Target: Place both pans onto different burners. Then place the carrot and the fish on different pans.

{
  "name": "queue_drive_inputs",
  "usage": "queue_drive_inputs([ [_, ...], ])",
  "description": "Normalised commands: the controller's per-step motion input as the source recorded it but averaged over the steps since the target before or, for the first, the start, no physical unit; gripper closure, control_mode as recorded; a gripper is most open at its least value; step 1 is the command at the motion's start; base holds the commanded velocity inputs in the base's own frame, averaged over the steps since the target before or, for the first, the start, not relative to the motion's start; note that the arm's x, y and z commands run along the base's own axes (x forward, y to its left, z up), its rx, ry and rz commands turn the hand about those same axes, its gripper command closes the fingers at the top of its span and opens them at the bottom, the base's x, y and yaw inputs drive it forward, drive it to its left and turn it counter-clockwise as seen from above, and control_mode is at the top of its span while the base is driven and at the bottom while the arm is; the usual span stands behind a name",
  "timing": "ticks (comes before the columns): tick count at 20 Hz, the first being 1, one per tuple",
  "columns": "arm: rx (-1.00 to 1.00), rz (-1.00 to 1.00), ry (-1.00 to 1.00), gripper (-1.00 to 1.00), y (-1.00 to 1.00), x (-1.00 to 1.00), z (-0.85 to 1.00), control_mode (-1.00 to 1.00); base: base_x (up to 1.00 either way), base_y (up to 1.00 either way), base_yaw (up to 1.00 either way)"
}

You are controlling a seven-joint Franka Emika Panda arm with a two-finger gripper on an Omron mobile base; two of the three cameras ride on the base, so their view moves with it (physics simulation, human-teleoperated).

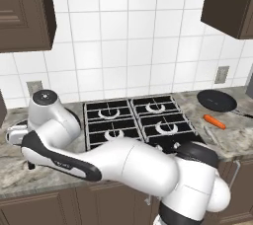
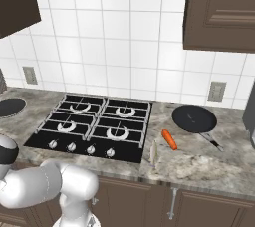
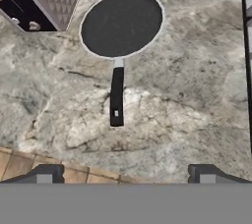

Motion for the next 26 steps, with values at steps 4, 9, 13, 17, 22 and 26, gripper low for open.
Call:
queue_drive_inputs([
  [4,0.0,0.0,0.0,-1.0,0.0,0.3,-0.06,-1.0,0.0,0.0,0.0],
  [9,0.0,0.0,0.01,-1.0,0.03,0.23,-0.14,-1.0,0.0,0.0,0.0],
  [13,0.0,0.0,0.03,-1.0,0.16,0.23,-0.24,-1.0,0.0,0.0,0.0],
  [17,0.0,0.0,0.02,-1.0,0.17,0.24,-0.25,-1.0,0.0,0.0,0.0],
  [22,0.0,0.0,0.0,-1.0,0.26,0.09,-0.16,-1.0,0.0,0.0,0.0],
  [26,-0.01,0.0,0.0,-1.0,0.3,0.01,-0.08,-1.0,0.0,0.0,0.0],
])
